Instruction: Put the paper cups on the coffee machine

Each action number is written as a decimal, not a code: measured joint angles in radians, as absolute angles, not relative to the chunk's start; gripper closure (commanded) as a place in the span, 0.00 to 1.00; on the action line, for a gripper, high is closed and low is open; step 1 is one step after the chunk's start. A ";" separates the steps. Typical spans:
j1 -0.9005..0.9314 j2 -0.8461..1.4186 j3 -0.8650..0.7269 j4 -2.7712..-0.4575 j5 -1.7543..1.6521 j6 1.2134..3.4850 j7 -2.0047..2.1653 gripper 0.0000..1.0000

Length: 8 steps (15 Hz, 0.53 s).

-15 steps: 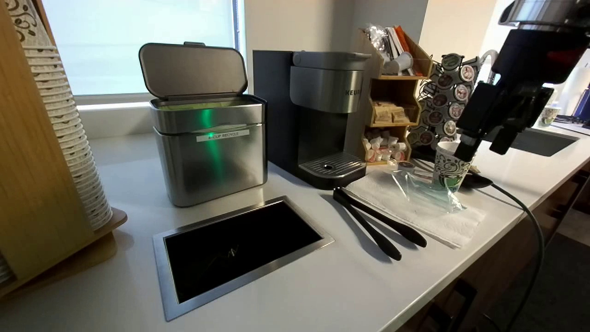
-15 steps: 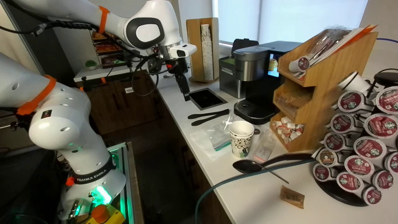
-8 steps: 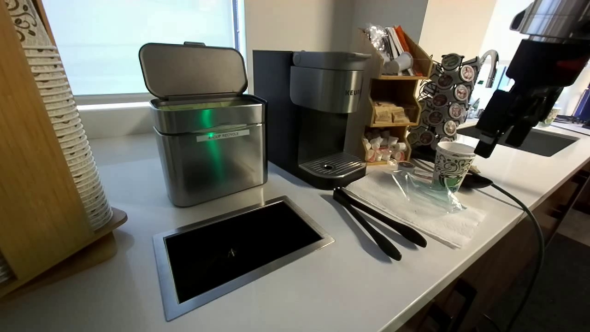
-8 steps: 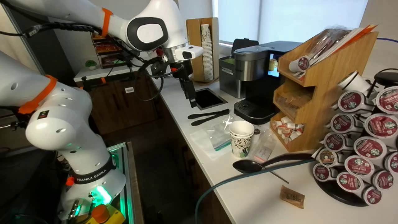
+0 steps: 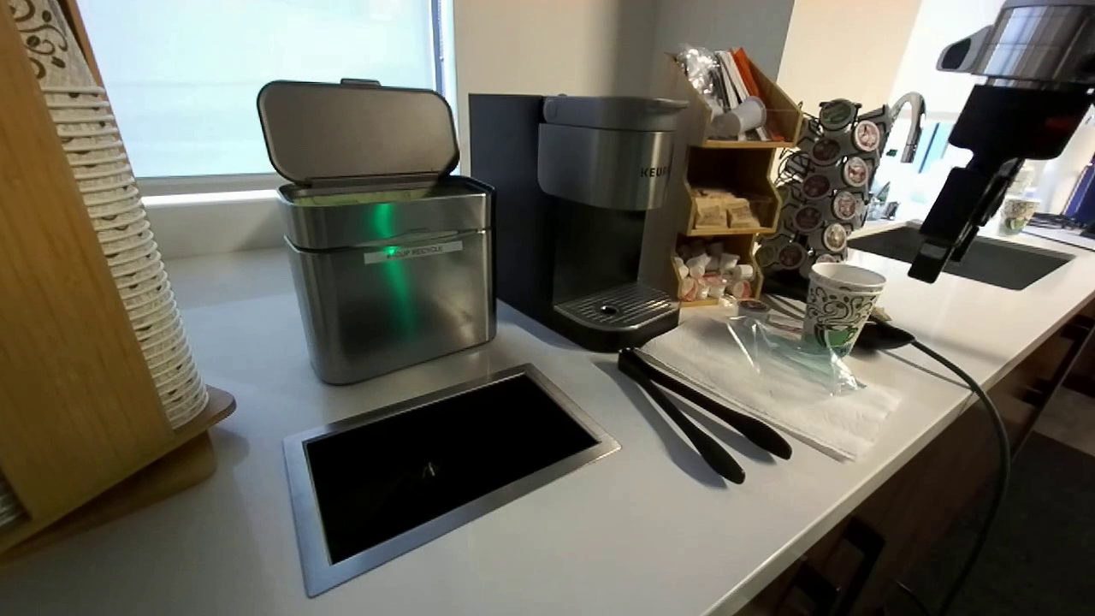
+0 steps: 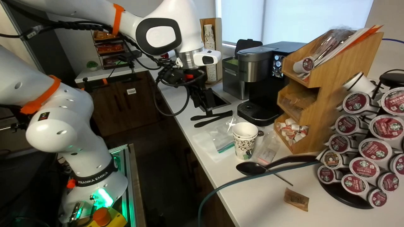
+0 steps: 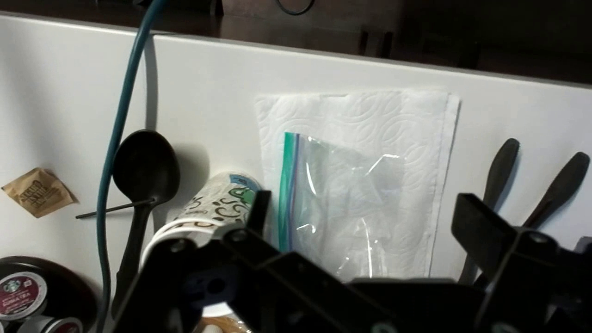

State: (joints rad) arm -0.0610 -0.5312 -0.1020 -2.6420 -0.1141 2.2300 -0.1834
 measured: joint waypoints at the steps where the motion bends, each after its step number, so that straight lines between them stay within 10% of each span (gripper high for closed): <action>1: -0.061 -0.522 -0.122 -2.632 -0.114 2.230 -0.207 0.00; 8: -0.048 -0.492 -0.127 -2.622 -0.131 2.230 -0.350 0.00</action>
State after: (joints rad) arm -0.0481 -0.4921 -0.1272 -2.6223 -0.1308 2.2302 -0.3503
